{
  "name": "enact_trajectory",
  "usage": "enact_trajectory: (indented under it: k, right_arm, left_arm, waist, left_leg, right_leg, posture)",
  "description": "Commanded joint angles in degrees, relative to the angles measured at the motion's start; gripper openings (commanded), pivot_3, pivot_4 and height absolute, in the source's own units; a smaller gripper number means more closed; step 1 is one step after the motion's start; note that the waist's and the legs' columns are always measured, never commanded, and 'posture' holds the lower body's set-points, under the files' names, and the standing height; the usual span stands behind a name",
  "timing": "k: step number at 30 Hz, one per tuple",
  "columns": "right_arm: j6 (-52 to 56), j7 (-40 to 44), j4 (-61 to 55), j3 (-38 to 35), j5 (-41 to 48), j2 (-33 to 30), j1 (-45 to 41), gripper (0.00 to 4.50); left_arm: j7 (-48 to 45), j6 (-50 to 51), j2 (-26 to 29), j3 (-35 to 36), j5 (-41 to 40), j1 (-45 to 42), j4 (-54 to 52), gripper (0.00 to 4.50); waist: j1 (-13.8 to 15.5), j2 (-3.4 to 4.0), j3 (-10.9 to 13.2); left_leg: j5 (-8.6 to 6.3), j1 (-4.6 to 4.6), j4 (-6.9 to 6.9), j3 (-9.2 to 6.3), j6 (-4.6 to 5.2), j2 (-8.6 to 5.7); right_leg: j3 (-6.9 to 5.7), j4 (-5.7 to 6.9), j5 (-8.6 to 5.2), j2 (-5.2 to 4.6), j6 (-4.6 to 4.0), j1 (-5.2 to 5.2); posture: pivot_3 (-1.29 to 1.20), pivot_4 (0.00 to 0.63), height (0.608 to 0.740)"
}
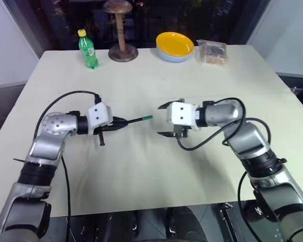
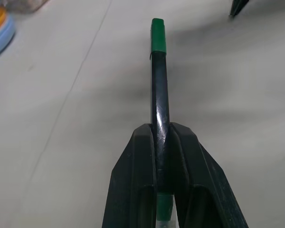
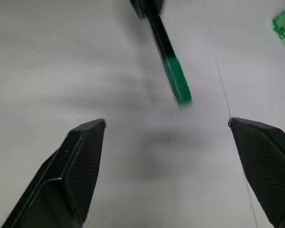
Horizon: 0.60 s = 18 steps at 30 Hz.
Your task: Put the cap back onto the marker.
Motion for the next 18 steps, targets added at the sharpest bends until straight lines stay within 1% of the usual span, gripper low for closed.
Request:
enact_trajectory:
  k: [1, 3, 6, 8, 13, 18]
  right_arm:
    - [2.9, -1.2, -5.3, -4.3, 2.3, -1.8, 1.8, 4.43]
    - [5.1, -1.8, -7.8, -5.2, 3.2, -2.3, 3.3, 4.43]
    - [9.4, -3.3, -12.2, -6.6, 4.9, -2.3, 6.2, 4.43]
    - [11.4, -4.3, -14.2, -7.0, 5.5, -2.3, 7.5, 4.43]
    - [15.6, -7.7, -17.6, -7.4, 6.9, -1.6, 10.9, 4.43]
    - [17.2, -9.9, -19.0, -7.1, 7.8, -1.7, 13.0, 4.43]
  left_arm:
    - [4.1, 5.5, 0.8, 3.2, -2.1, 1.7, -6.1, 0.0]
    - [7.9, 10.1, 0.4, 4.5, -1.9, 3.4, -8.8, 0.0]
    - [16.3, 22.4, -2.6, 8.0, -4.8, 7.6, -16.7, 0.0]
    - [20.6, 29.0, -4.2, 9.7, -6.1, 10.0, -21.3, 0.0]
    - [29.9, 45.7, -7.7, 14.0, -10.0, 17.5, -34.2, 0.0]
    - [37.6, 58.9, -10.8, 18.2, -12.1, 21.4, -41.9, 0.0]
  waist:
    - [0.0, 0.0, 0.0]
    - [-0.1, 0.0, 0.0]
    - [-0.2, -0.01, 0.0]
    - [-0.2, -0.01, 0.0]
    - [-0.2, -0.03, 0.0]
    - [0.0, -0.04, 0.0]
  left_leg:
    - [0.0, 0.0, 0.0, -0.01, 0.0, 0.0]
    - [0.0, 0.01, 0.0, -0.02, 0.0, 0.0]
    - [0.0, 0.01, -0.01, -0.05, 0.0, 0.01]
    - [0.0, 0.01, -0.02, -0.06, 0.0, 0.01]
    - [0.01, 0.03, -0.01, -0.12, -0.01, 0.01]
    - [0.03, 0.05, 0.0, -0.22, -0.06, -0.02]
  right_leg:
    - [0.0, 0.0, 0.0, 0.0, 0.0, 0.02]
    - [0.0, 0.0, 0.0, 0.0, 0.0, 0.01]
    - [0.01, 0.01, 0.0, 0.01, 0.0, 0.01]
    - [0.02, 0.02, 0.0, 0.0, 0.0, 0.01]
    - [0.02, 0.02, 0.0, 0.01, 0.0, 0.05]
    - [0.01, 0.02, 0.0, -0.01, -0.01, 0.11]
  posture:
    - [0.0, 0.15, 0.74]
    - [0.0, 0.15, 0.74]
    - [0.0, 0.15, 0.74]
    - [0.0, 0.15, 0.74]
    - [0.0, 0.15, 0.74]
    - [0.0, 0.15, 0.74]
